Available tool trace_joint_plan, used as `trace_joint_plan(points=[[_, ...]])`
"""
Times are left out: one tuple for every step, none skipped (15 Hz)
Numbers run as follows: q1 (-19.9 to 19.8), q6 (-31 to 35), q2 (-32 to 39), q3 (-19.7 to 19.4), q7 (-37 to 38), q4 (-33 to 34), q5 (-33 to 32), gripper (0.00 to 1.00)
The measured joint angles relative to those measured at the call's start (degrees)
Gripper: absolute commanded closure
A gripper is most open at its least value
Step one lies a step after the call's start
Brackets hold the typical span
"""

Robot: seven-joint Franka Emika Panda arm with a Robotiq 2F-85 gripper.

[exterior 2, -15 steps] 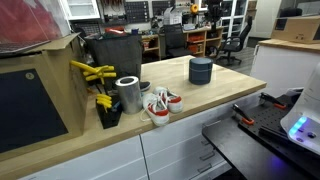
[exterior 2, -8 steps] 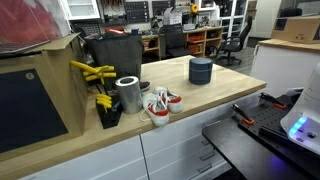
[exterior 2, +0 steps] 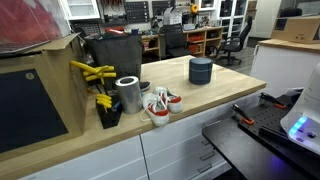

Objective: Close the dark grey container.

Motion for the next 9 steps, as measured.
trace_joint_plan(points=[[-0.1,-0.4,-0.1,-0.1,-0.4,0.5,0.0,1.00],[-0.2,-0.8,-0.2,-0.2,-0.6,0.8,0.0,1.00],[-0.3,-1.1,-0.3,-0.3,-0.7,1.1,0.0,1.00],[-0.3,-1.2,-0.5,-0.4,-0.7,1.3,0.0,0.74],[-0.3,-1.2,-0.7,-0.5,-0.7,1.4,0.2,0.73],[-0.3,-1.3,-1.0,-0.6,-0.7,1.4,0.2,0.66],[-0.3,-1.5,-1.2,-0.6,-0.7,1.3,0.0,0.85],[-0.2,-2.2,-1.3,-0.5,-0.7,1.0,-0.8,0.78],[-0.2,-2.7,-1.3,-0.4,-0.7,0.5,-1.6,0.69]])
